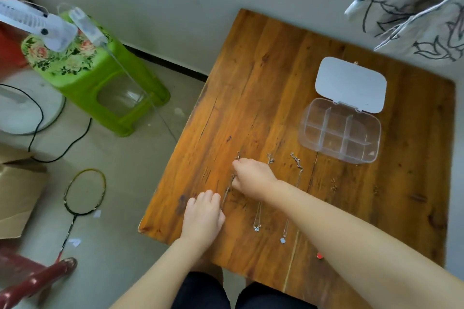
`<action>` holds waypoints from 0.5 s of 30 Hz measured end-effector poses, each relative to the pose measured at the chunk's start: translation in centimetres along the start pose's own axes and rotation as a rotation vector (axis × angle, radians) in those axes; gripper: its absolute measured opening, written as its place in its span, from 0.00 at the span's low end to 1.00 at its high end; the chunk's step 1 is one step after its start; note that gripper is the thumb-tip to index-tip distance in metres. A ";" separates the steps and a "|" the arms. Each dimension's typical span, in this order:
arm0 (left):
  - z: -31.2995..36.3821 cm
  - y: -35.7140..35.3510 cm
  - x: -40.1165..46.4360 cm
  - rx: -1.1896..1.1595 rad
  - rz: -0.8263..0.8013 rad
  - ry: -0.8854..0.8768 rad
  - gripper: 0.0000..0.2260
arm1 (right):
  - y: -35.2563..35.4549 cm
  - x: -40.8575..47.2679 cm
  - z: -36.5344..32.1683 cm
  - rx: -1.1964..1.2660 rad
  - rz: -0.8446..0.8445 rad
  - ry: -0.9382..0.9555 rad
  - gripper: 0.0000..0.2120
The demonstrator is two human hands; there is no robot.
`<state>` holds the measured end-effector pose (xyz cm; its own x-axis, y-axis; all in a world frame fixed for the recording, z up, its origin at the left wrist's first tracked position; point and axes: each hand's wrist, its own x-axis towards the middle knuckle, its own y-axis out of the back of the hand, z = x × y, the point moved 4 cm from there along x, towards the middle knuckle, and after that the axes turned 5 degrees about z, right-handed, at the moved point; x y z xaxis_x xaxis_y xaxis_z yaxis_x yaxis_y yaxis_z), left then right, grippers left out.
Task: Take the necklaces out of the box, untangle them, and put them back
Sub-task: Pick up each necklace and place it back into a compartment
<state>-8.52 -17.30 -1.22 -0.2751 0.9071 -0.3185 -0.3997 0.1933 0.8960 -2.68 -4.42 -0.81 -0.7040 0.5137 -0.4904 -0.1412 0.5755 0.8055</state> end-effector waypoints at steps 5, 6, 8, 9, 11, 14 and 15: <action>2.1 2.8 3.5 -0.378 0.089 0.024 0.04 | 3.2 -3.0 5.0 0.942 0.117 -0.345 0.07; 3.0 3.7 4.6 -0.457 0.107 0.026 0.04 | 4.0 -3.7 6.1 1.190 0.126 -0.396 0.08; 5.5 5.2 7.0 -0.568 0.131 -0.006 0.04 | 5.9 -5.0 8.5 1.552 0.182 -0.442 0.08; 6.8 5.9 8.3 -0.615 0.145 -0.027 0.04 | 7.0 -5.4 9.8 1.644 0.233 -0.454 0.08; 9.6 6.9 10.9 -0.685 0.157 -0.068 0.05 | 9.1 -6.1 12.3 1.770 0.349 -0.465 0.10; 13.6 7.6 14.8 -0.726 0.176 -0.133 0.03 | 11.7 -6.0 15.7 1.870 0.526 -0.486 0.08; 14.7 7.6 16.0 -0.719 0.190 -0.151 0.02 | 12.3 -5.7 16.5 1.863 0.564 -0.499 0.07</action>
<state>-3.07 4.14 5.02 -0.2943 0.9518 -0.0869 -0.8431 -0.2157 0.4926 11.12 10.26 6.45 -0.1378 0.7473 -0.6500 0.9724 -0.0226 -0.2322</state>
